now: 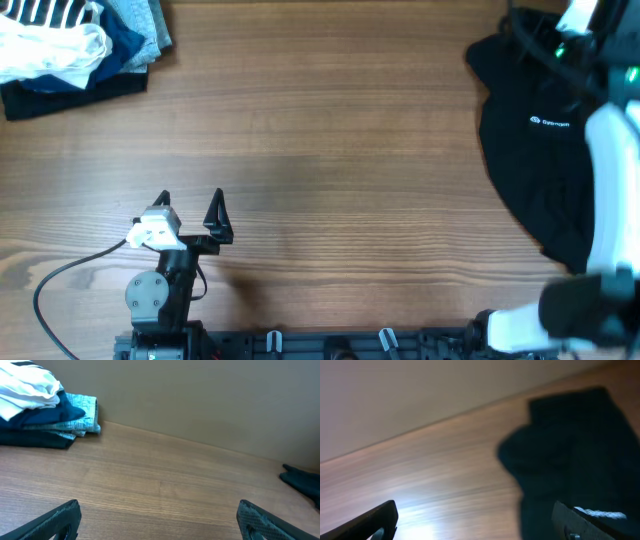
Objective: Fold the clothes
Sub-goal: 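Reach the right gripper up to the black garment's top edge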
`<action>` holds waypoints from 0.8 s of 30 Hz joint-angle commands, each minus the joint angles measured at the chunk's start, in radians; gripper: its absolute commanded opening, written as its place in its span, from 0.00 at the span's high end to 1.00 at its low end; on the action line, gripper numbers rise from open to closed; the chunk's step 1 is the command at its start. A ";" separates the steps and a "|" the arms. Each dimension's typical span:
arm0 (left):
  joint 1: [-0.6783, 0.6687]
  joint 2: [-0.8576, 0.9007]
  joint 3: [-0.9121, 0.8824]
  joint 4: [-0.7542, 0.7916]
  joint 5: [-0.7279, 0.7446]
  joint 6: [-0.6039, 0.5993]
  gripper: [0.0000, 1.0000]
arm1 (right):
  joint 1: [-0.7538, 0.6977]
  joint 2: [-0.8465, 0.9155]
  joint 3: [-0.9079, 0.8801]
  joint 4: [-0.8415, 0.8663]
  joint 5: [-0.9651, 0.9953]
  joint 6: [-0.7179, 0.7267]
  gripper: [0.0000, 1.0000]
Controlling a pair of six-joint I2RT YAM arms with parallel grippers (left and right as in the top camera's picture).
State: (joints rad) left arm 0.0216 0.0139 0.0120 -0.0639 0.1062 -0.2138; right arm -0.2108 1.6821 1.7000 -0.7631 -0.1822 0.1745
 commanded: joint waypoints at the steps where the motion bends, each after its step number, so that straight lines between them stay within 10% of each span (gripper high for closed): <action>1: 0.003 -0.008 -0.006 -0.001 0.012 0.020 0.00 | -0.089 0.134 0.134 -0.076 0.026 -0.041 0.00; 24: 0.003 -0.007 -0.006 -0.001 0.013 0.020 0.00 | -0.218 0.560 0.111 0.004 0.190 -0.093 0.02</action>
State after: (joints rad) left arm 0.0216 0.0139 0.0120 -0.0639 0.1062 -0.2138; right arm -0.4301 2.2086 1.8069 -0.7719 -0.0166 0.0994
